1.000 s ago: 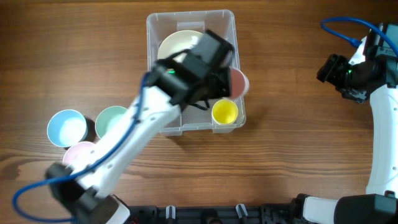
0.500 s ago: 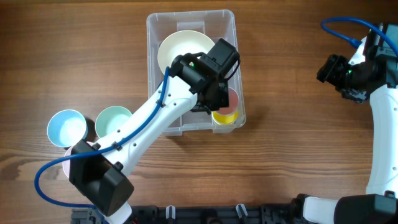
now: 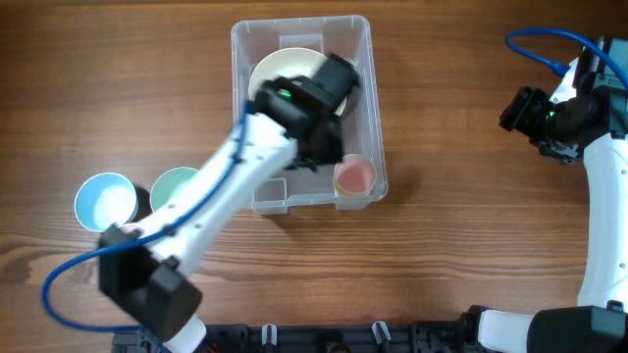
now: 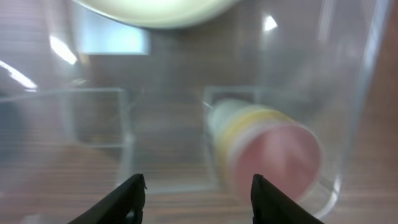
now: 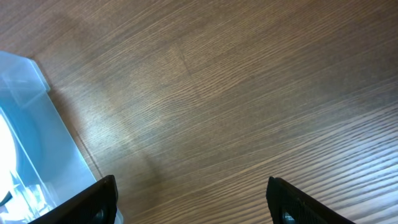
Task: Pack container
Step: 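Carry the pink cup with the left gripper onto the yellow cup, then grasp the light blue bowl and place it in the bin, then move the left gripper to the rim of the mint green bowl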
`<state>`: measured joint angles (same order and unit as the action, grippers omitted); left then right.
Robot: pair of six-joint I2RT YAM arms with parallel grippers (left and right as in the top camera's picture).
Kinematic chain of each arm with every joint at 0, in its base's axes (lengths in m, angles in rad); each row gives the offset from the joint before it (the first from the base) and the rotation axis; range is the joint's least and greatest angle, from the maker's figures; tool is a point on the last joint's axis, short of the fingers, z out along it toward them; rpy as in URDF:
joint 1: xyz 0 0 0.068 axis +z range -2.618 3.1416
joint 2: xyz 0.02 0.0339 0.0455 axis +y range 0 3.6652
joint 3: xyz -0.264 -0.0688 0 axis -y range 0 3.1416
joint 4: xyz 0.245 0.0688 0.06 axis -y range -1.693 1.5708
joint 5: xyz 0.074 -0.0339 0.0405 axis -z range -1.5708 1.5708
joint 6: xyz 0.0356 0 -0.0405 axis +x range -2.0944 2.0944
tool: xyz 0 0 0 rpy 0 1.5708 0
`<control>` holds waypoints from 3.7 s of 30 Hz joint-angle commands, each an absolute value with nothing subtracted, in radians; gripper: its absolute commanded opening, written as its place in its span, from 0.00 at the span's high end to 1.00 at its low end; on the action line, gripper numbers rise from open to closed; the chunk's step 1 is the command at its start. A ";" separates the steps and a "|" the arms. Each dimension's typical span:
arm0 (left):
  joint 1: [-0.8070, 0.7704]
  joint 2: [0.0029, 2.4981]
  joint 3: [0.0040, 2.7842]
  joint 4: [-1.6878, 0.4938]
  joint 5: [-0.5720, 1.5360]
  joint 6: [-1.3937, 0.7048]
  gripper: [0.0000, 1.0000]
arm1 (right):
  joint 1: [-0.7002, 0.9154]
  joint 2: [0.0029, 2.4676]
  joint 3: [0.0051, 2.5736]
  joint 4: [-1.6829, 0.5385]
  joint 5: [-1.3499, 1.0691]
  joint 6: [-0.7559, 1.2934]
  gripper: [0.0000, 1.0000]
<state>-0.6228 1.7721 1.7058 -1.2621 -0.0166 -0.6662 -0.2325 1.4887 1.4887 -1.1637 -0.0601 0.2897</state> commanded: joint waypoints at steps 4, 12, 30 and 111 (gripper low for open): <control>-0.163 1.507 1.707 -1.387 -0.153 -0.659 0.39 | -0.233 1.500 1.484 -1.164 -0.068 0.280 0.22; 0.384 1.524 1.481 -1.335 -0.169 -0.658 0.35 | -0.233 1.500 1.484 -1.164 -0.069 0.279 0.22; 0.692 1.584 0.924 -0.760 -0.094 -0.628 0.25 | -0.233 1.500 1.484 -1.164 -0.069 0.280 0.22; -0.411 1.744 1.551 -1.254 -0.137 -0.631 0.76 | -0.233 1.500 1.484 -1.171 -0.080 0.276 0.23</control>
<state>-0.4652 1.8290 1.5101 -1.2346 -0.0826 -0.6674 -0.2325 1.4887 1.4872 -1.1683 -0.0711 0.2893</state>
